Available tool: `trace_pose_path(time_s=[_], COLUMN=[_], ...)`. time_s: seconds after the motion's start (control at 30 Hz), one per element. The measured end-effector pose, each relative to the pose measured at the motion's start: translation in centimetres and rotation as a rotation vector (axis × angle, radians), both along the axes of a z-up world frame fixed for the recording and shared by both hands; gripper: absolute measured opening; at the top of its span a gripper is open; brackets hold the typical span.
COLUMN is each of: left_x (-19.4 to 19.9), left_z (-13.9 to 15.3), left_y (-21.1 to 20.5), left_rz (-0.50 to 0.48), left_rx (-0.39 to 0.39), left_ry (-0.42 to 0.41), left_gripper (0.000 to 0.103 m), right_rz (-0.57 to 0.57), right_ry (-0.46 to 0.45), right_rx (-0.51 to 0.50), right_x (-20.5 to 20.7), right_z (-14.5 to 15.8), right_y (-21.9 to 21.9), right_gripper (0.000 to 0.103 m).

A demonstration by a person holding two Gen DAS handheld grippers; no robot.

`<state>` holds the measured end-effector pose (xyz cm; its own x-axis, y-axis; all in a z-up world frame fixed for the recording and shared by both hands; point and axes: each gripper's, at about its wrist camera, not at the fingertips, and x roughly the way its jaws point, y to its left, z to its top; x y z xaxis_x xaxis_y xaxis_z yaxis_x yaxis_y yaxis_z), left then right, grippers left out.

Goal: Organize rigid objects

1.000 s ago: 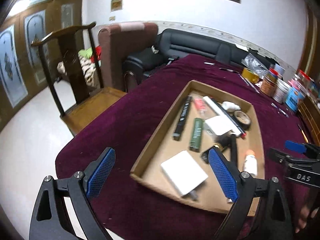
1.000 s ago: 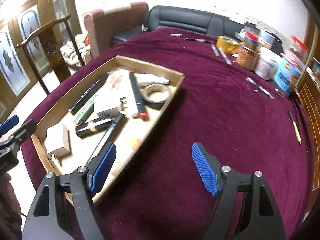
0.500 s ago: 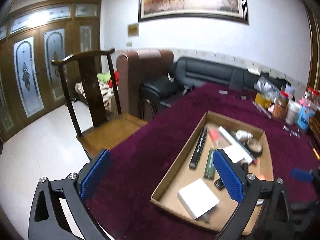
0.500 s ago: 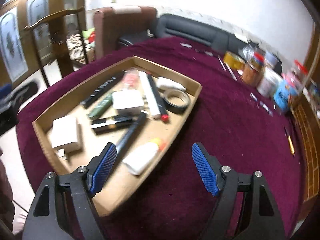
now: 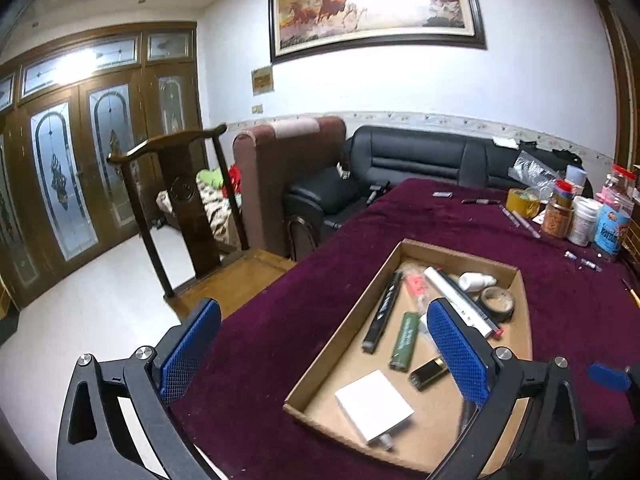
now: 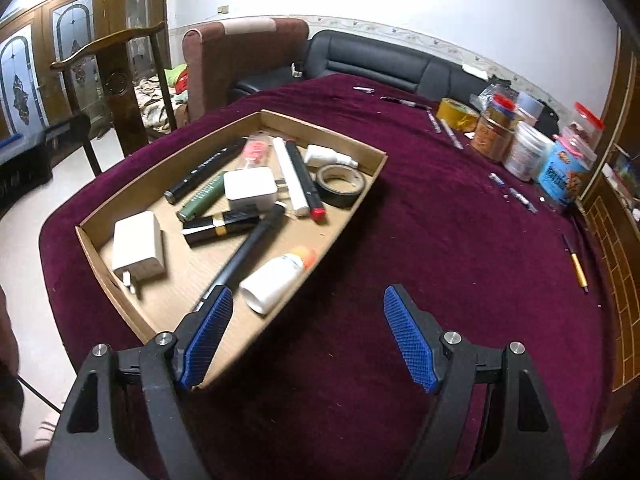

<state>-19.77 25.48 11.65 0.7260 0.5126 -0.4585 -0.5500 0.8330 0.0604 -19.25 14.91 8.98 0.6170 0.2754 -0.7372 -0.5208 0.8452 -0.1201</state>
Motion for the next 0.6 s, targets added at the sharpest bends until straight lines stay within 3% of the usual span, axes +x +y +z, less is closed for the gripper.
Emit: trace_pose_path(time_s=[0.2,0.27,0.37,0.43,0.5,0.6], left_x=[-0.9,-0.5,1.5,2.6,3.4,4.4], left_z=[2.1,2.8,3.0,2.7,2.2,0.7], left_y=[-3.0,-4.2,-6.5,-8.6,-10.6,-13.1], left_rz=[-0.023,-0.087,-0.242,-0.289,-0.343,-0.443], left_rx=[0.054,0.050,0.023,0.044,0.065,0.022], left_ry=[-0.102,-0.112,-0.033,0.029,0.082,0.161], left_gripper=[0.102,0.102,0.102,0.102,0.102,0.101], right_rz=[-0.030,-0.043,-0.071,-0.136,-0.209,-0.377], right_ry=[-0.043,-0.070,-0.087,-0.083,-0.063,-0.018], right_rx=[0.031,0.050,0.047,0.009,0.003,0.016], right_x=[-0.9,-1.2,-0.9,0.5,2.8,8.3], right_z=[0.1,0.3,0.4,0.4,0.6,1.0], right_y=[-2.0,-2.9,-4.6,-6.6,-9.7,-16.7], right_gripper=[0.079,0.079,0.079,0.079,0.079,0.079])
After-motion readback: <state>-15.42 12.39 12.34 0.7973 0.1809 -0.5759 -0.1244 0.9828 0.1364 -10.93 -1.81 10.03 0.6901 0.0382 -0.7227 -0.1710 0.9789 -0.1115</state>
